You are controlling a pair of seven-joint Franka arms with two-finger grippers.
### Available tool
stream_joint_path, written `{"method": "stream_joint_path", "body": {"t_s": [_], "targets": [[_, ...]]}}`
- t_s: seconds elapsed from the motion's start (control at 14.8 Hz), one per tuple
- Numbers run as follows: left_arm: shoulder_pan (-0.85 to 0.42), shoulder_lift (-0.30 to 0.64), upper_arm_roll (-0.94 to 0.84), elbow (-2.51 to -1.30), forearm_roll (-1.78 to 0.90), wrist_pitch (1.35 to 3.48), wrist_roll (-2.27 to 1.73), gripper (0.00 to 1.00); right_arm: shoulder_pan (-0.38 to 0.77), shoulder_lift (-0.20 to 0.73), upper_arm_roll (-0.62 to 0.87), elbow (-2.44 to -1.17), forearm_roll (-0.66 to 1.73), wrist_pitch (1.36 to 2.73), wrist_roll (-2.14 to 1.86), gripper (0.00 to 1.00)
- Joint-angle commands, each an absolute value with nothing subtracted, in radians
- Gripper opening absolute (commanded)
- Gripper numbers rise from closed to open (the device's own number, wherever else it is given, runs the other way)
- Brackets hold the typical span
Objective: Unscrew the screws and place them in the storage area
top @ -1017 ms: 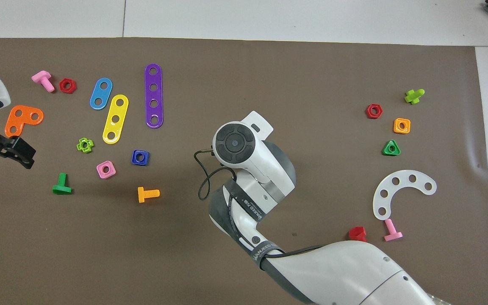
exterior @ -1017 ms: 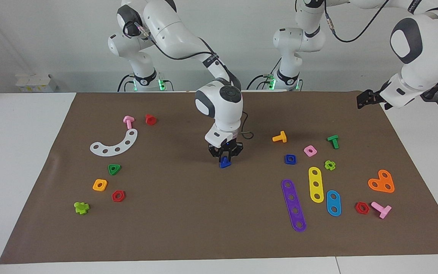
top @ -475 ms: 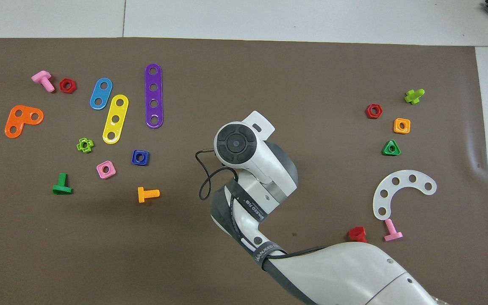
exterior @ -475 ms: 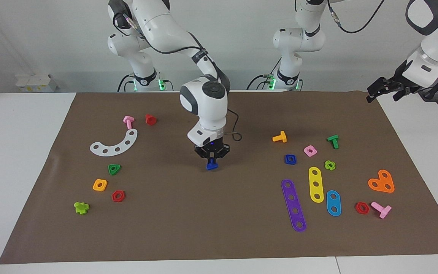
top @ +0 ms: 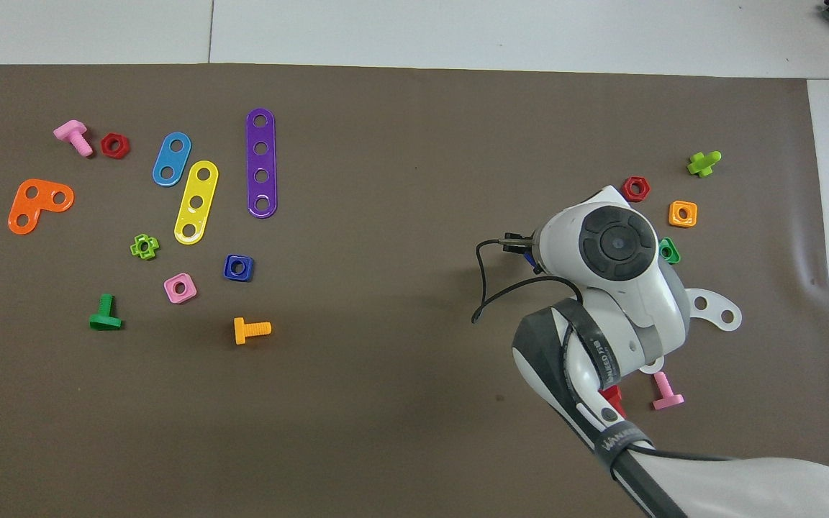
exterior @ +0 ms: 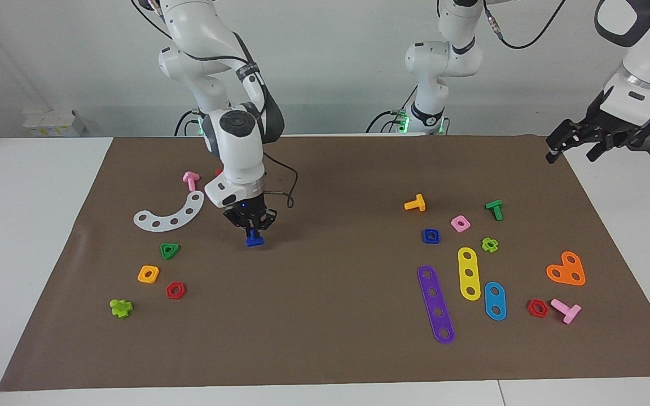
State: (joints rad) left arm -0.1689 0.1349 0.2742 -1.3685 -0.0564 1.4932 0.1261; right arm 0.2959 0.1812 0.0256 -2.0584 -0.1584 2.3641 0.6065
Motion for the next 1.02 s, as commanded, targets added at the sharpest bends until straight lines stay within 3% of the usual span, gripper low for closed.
{"method": "stream_joint_path", "body": {"t_s": [0.0, 0.41, 0.75, 0.81, 0.88, 0.95], "targets": [[-0.213, 0.080, 0.284, -1.460, -0.058, 1.558, 0.155, 1.00, 0.207, 0.158, 0.040, -2.095, -0.163, 2.393, 0.522, 0.00], [-0.230, 0.075, 0.284, -1.471, -0.058, 1.598, 0.156, 1.00, 0.055, 0.195, 0.041, -2.097, -0.058, 2.402, 0.273, 0.00], [-0.247, 0.084, 0.285, -1.459, -0.060, 1.608, 0.144, 1.00, 0.049, 0.232, 0.040, -2.094, -0.043, 2.450, 0.258, 0.00], [-0.247, 0.084, 0.285, -1.460, -0.058, 1.614, 0.143, 1.00, 0.049, 0.232, 0.040, -2.094, -0.043, 2.450, 0.258, 0.16], [-0.248, 0.086, 0.285, -1.460, -0.058, 1.609, 0.138, 1.00, 0.049, 0.232, 0.040, -2.094, -0.043, 2.450, 0.259, 0.63], [-0.252, 0.083, 0.287, -1.459, -0.058, 1.597, 0.127, 1.00, 0.049, 0.232, 0.040, -2.092, -0.043, 2.450, 0.262, 0.94]]}}
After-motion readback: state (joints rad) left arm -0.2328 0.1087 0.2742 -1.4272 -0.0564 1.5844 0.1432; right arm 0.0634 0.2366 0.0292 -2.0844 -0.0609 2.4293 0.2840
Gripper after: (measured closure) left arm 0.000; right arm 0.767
